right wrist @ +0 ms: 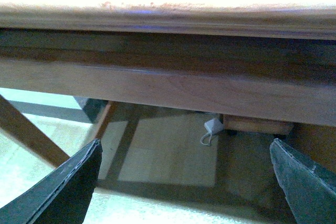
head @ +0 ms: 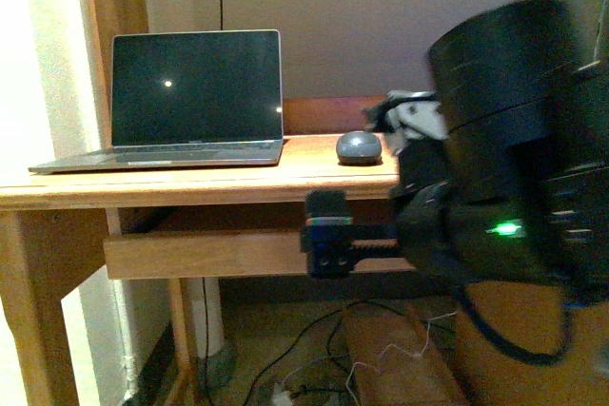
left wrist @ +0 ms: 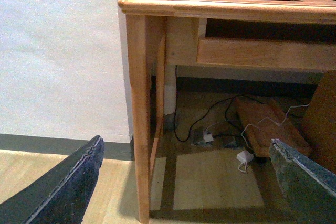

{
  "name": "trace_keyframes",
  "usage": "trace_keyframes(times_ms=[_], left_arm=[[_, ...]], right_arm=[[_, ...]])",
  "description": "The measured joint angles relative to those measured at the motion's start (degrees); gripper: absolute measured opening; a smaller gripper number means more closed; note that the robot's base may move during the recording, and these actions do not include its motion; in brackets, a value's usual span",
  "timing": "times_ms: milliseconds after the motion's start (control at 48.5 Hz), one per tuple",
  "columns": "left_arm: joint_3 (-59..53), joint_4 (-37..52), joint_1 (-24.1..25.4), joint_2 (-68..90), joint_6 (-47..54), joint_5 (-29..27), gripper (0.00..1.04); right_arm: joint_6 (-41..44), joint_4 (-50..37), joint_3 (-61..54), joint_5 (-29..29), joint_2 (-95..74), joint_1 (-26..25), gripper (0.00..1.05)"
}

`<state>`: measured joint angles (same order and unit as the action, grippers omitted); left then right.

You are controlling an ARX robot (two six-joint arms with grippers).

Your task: Place mouse

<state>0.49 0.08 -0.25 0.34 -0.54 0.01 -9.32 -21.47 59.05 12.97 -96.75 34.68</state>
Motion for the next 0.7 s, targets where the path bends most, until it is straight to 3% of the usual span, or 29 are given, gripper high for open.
trace_keyframes(times_ms=[206, 433, 557, 701], left_arm=[[0.0, 0.0, 0.0, 0.0, 0.0, 0.0, 0.97], [0.0, 0.0, 0.0, 0.0, 0.0, 0.0, 0.97], [0.0, 0.0, 0.0, 0.0, 0.0, 0.0, 0.97], [0.0, 0.0, 0.0, 0.0, 0.0, 0.0, 0.97]], right_arm=[[-4.8, 2.2, -18.7, -4.5, 23.9, -1.4, 0.97], [-6.7, 10.4, -35.1, -4.7, 50.3, -4.2, 0.97], [-9.2, 21.2, -41.4, -6.2, 67.6, -10.0, 0.97], [-8.5, 32.3, -46.4, -16.0, 84.1, -20.9, 0.97]])
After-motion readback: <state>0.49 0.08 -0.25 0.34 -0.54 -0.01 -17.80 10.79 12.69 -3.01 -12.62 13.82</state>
